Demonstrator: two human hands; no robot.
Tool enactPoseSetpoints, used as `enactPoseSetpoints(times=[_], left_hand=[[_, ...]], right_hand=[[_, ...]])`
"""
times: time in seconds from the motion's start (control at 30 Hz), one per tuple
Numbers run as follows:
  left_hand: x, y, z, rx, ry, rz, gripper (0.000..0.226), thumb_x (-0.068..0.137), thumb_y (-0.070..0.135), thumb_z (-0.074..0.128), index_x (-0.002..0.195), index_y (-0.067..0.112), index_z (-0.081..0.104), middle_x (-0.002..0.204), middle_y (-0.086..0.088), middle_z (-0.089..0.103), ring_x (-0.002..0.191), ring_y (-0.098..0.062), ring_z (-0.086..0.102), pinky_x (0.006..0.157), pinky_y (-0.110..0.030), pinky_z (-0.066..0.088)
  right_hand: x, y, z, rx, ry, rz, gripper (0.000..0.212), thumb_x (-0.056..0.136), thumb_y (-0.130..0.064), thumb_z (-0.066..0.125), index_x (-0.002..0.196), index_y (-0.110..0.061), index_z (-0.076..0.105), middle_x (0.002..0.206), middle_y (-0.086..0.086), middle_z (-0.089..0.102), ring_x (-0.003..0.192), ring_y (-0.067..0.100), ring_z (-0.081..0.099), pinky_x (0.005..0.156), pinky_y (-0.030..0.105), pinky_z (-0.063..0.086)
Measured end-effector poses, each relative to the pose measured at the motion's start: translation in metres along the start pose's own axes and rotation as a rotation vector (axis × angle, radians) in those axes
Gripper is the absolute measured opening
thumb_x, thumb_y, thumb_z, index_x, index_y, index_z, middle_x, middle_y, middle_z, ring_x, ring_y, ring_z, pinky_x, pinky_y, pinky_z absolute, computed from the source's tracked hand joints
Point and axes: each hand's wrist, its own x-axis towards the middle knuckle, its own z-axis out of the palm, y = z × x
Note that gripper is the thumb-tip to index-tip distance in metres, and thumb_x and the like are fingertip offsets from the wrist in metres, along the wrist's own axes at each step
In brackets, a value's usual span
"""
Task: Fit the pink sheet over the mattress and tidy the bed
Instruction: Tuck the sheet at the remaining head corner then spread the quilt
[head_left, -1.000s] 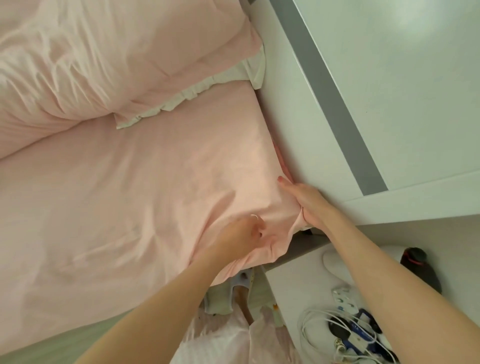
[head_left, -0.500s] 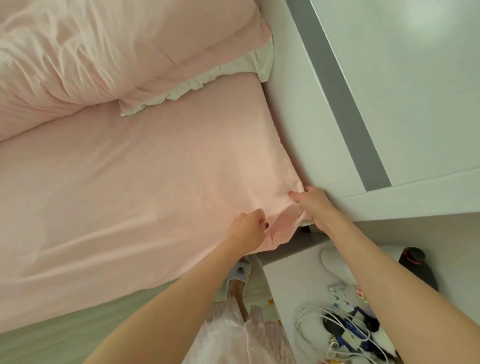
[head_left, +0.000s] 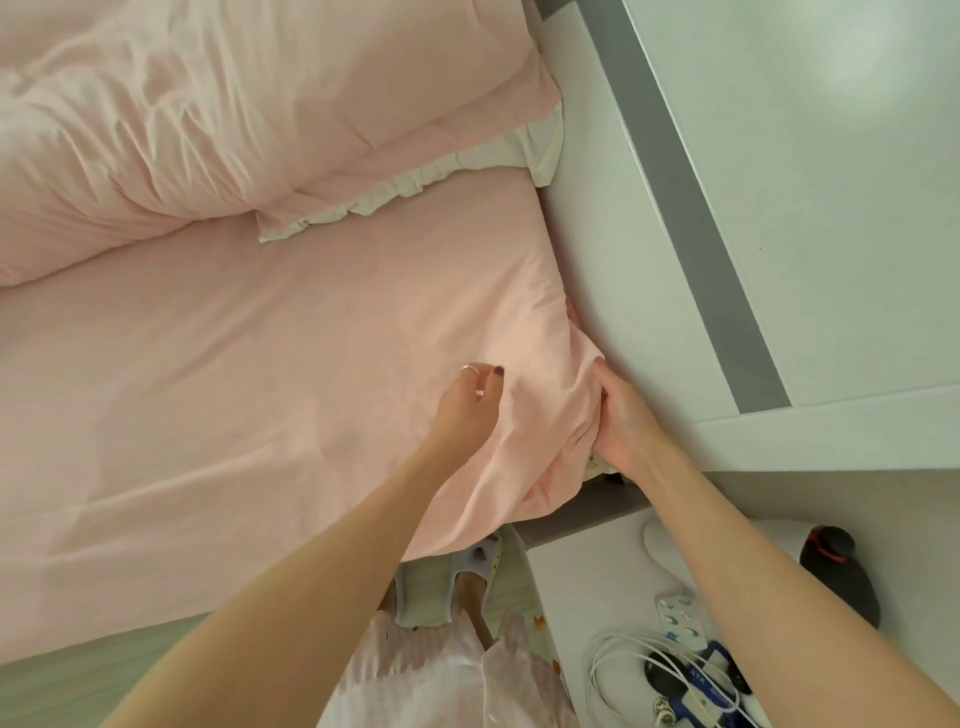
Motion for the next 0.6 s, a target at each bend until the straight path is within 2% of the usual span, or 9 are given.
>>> enactPoseSetpoints(times=[0.1,0.17,0.2,0.27,0.33,0.4,0.47,0.53,0.6], left_hand=[[0.013,0.029,0.011,0.002,-0.114,-0.109,0.060,0.090,0.056,0.042,0.135,0.016,0.034,0.125,-0.003,0.051,0.106,-0.021,0.055,0.097,-0.043,0.048],[0.022,0.043,0.022,0.093,-0.138,-0.150,0.071,0.087,0.055,0.049,0.139,0.013,0.027,0.131,-0.008,0.048,0.112,-0.025,0.053,0.098,-0.042,0.047],[0.026,0.047,0.029,0.136,-0.126,-0.169,0.069,0.087,0.049,0.053,0.138,0.009,0.028,0.132,-0.011,0.047,0.115,-0.029,0.052,0.098,-0.041,0.047],[0.033,0.048,0.036,0.188,-0.064,-0.186,0.053,0.088,0.033,0.057,0.127,0.002,0.040,0.124,-0.014,0.052,0.111,-0.033,0.054,0.090,-0.036,0.049],[0.037,0.044,0.037,0.193,-0.006,-0.158,0.030,0.087,0.024,0.056,0.105,0.001,0.050,0.098,-0.011,0.058,0.095,-0.032,0.057,0.074,-0.034,0.046],[0.034,0.042,0.037,0.177,0.025,-0.104,0.019,0.086,0.023,0.056,0.091,0.005,0.049,0.076,-0.002,0.050,0.083,-0.027,0.052,0.071,-0.036,0.045],[0.031,0.044,0.035,0.133,0.051,-0.075,0.017,0.084,0.024,0.057,0.090,0.009,0.052,0.078,-0.003,0.053,0.079,-0.024,0.051,0.075,-0.038,0.049],[0.028,0.049,0.029,0.075,0.075,-0.071,0.018,0.083,0.026,0.059,0.090,0.009,0.057,0.082,-0.004,0.056,0.076,-0.022,0.053,0.067,-0.033,0.049],[0.028,0.056,0.022,0.057,0.075,-0.059,0.017,0.083,0.026,0.059,0.088,0.010,0.058,0.079,-0.003,0.057,0.072,-0.021,0.053,0.057,-0.027,0.044]], right_hand=[[0.001,0.004,0.008,-0.206,0.041,0.000,0.031,0.096,-0.026,0.049,0.119,-0.009,0.059,0.112,0.012,0.069,0.103,0.025,0.065,0.095,0.039,0.051],[-0.003,0.006,0.009,-0.257,0.015,-0.013,0.023,0.095,-0.021,0.051,0.112,-0.010,0.063,0.105,0.012,0.071,0.098,0.025,0.068,0.090,0.039,0.053],[-0.005,0.007,0.006,-0.287,0.001,-0.008,0.022,0.094,-0.020,0.052,0.110,-0.011,0.064,0.104,0.011,0.071,0.097,0.026,0.068,0.087,0.039,0.054],[-0.010,0.010,-0.001,-0.380,0.006,0.008,0.021,0.093,-0.020,0.053,0.110,-0.011,0.062,0.103,0.009,0.071,0.096,0.026,0.067,0.079,0.035,0.054],[-0.013,0.015,-0.012,-0.497,0.036,0.018,0.026,0.091,-0.018,0.055,0.115,-0.010,0.059,0.107,0.008,0.069,0.100,0.026,0.064,0.081,0.034,0.052],[-0.016,0.020,-0.024,-0.598,0.075,0.037,0.031,0.089,-0.016,0.054,0.119,-0.010,0.057,0.110,0.005,0.066,0.104,0.024,0.061,0.084,0.032,0.050],[-0.018,0.031,-0.038,-0.639,0.107,0.071,0.024,0.089,-0.010,0.051,0.111,-0.010,0.059,0.098,0.002,0.065,0.091,0.017,0.060,0.071,0.023,0.046],[-0.020,0.045,-0.045,-0.669,0.144,0.120,0.015,0.089,-0.008,0.050,0.097,-0.007,0.062,0.080,0.002,0.058,0.072,0.012,0.052,0.061,0.020,0.037],[-0.018,0.060,-0.050,-0.719,0.187,0.137,0.016,0.089,-0.009,0.049,0.088,-0.003,0.065,0.078,0.005,0.055,0.071,0.016,0.048,0.064,0.024,0.037]])
